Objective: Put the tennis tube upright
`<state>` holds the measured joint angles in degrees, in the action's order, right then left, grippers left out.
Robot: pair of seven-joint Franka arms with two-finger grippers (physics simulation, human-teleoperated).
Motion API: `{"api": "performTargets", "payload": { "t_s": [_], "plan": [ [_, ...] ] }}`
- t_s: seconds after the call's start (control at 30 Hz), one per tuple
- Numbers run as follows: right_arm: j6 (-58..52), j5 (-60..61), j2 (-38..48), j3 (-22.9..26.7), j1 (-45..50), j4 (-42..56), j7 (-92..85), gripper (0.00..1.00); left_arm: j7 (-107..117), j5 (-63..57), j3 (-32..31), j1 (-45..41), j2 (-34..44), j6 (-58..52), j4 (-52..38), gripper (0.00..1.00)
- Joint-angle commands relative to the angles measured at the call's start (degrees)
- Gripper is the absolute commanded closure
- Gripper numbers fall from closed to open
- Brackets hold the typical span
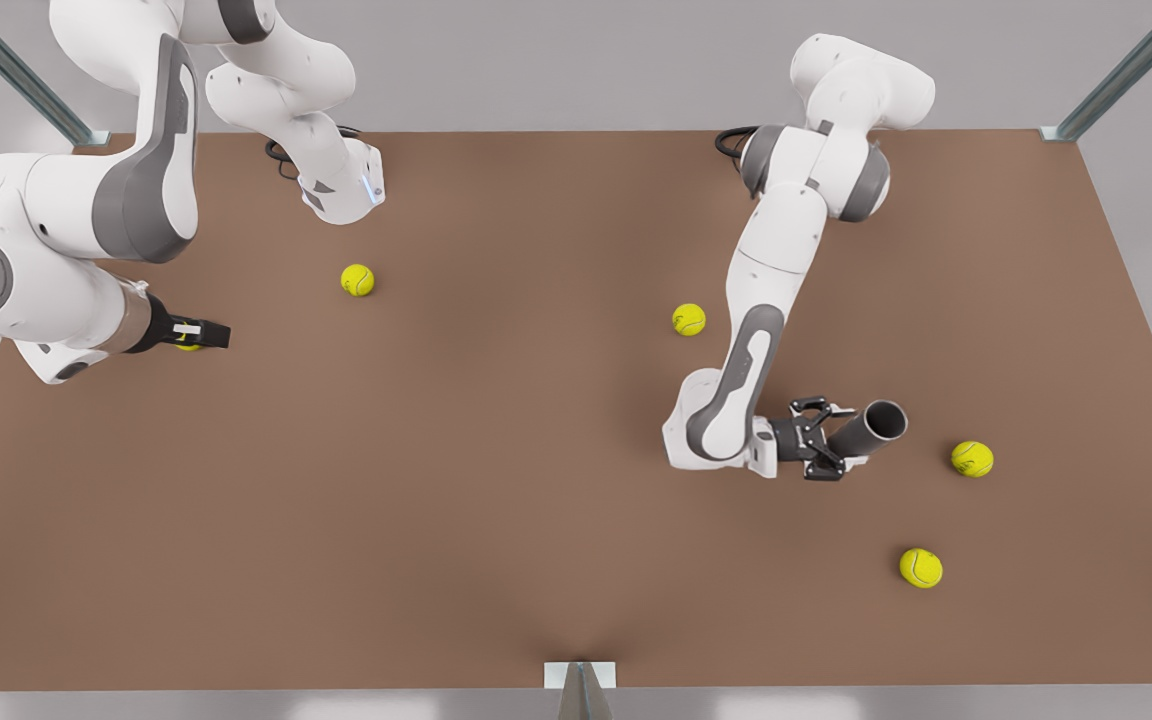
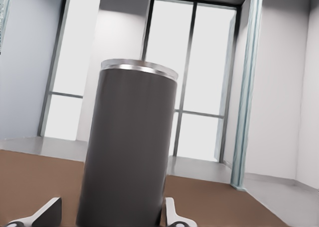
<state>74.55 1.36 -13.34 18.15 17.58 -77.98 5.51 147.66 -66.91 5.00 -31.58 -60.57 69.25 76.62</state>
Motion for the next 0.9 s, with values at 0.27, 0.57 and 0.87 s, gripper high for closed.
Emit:
{"api": "performTargets", "payload": {
  "t_s": [0.27,0.57,0.87],
  "plan": [
    [0.0,0.0,0.1,0.0,-0.1,0.0,-0.3,0.0,-10.3,6.4,-20.4,-1.3,-2.5,-11.7,-21.9,0.0],
    [-0.3,0.2,0.2,0.4,-0.4,2.1,-0.3,0.0,-131.9,55.4,-19.7,30.0,31.1,3.9,-21.2,0.0],
    [0.1,0.4,4.0,-2.6,-3.7,0.7,0.0,0.0,-140.8,63.7,-12.6,29.2,49.7,12.5,-1.6,0.0]
  ]
}}
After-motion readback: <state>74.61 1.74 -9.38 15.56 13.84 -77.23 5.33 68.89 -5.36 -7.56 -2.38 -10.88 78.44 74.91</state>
